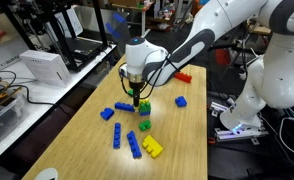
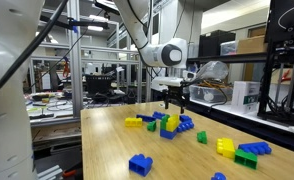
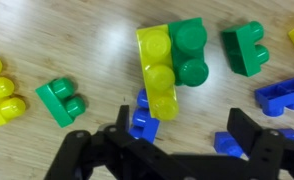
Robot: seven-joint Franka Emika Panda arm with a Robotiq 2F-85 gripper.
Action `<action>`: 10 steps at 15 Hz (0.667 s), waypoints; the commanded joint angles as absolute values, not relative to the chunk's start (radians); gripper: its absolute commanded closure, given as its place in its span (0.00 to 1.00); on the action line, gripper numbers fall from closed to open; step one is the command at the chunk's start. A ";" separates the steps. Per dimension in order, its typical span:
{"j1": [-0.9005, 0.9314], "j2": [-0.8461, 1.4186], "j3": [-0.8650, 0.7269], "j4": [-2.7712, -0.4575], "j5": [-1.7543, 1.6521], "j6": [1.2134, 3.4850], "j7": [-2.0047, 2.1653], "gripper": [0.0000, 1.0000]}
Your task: Attach a three piece yellow Lego to the stack of Legos
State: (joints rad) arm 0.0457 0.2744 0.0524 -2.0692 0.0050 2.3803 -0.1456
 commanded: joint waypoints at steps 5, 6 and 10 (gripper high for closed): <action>0.001 0.087 0.053 -2.108 0.143 2.189 -0.270 0.00; -0.005 0.058 0.046 -2.118 0.155 2.166 -0.290 0.00; -0.030 -0.057 0.005 -2.171 0.223 2.066 -0.417 0.00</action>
